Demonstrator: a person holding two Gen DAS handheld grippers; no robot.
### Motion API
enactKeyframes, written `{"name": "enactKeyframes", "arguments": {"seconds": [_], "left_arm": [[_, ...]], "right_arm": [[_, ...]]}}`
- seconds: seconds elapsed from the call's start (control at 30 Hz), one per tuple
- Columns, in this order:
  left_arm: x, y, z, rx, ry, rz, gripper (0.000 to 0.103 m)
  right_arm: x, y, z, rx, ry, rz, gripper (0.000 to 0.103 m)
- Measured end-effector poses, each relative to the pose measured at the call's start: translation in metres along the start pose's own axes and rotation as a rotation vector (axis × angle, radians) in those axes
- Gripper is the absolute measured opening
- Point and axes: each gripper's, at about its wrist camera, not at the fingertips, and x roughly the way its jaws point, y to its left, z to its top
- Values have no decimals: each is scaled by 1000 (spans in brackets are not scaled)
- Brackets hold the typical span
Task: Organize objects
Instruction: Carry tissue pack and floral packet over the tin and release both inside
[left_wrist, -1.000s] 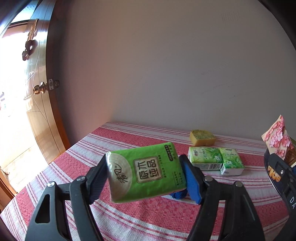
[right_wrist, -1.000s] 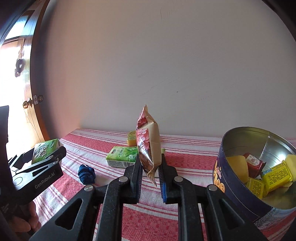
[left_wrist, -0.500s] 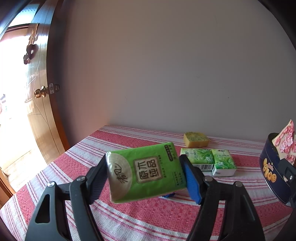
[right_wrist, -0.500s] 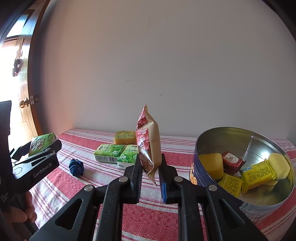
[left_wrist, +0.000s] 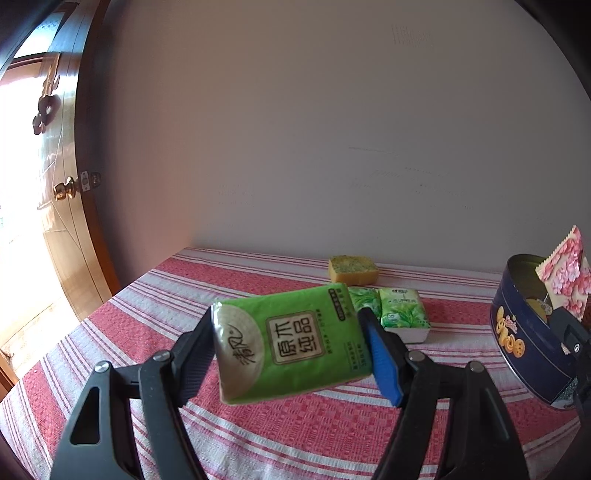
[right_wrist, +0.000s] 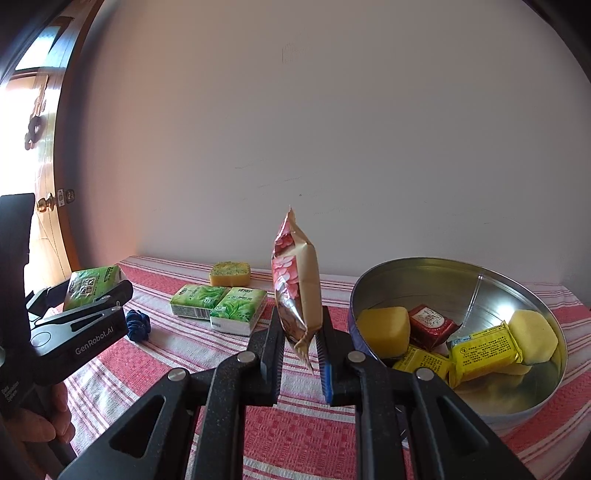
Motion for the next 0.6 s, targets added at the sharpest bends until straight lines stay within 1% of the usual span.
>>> {"name": "enactKeyframes", "arguments": {"seconds": [0.23, 0.6], "left_arm": [[-11, -30, -1, 28, -4, -46, 74], [-31, -67, 3, 45, -28, -134, 74]], "right_arm": [[-6, -27, 1, 1, -17, -32, 18], [-23, -73, 4, 18, -46, -92, 18]]}}
